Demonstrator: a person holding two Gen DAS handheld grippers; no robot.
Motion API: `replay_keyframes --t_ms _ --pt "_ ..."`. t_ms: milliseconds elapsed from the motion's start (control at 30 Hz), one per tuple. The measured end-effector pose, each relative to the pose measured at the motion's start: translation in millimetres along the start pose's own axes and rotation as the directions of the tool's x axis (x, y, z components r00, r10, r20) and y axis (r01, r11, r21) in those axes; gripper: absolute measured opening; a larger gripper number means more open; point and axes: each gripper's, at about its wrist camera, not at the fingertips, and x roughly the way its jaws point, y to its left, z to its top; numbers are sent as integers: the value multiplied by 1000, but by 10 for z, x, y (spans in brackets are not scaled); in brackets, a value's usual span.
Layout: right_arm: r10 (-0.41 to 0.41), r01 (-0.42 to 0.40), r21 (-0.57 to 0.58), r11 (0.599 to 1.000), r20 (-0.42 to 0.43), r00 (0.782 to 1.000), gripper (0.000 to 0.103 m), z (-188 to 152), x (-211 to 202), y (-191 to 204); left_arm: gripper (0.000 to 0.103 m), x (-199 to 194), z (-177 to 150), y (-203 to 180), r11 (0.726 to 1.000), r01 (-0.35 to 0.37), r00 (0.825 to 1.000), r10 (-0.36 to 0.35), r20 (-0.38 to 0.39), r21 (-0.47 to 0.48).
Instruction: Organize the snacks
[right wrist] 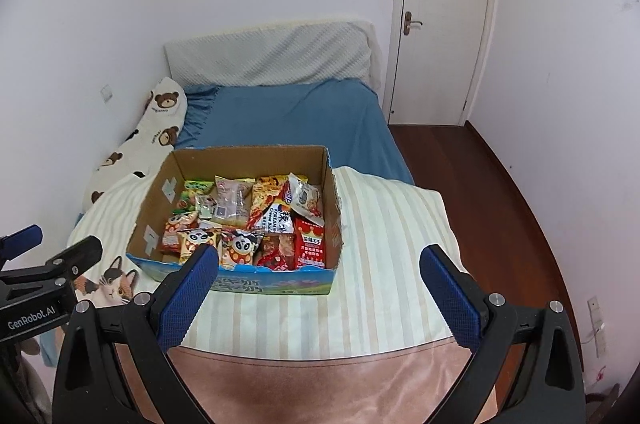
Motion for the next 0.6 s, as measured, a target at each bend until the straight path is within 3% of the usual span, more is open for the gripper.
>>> replay_keyframes --t_ms 600 --pt "-5 5 3 1000 -5 1000 102 30 112 20 103 50 18 -23 1000 -8 1000 7 21 23"
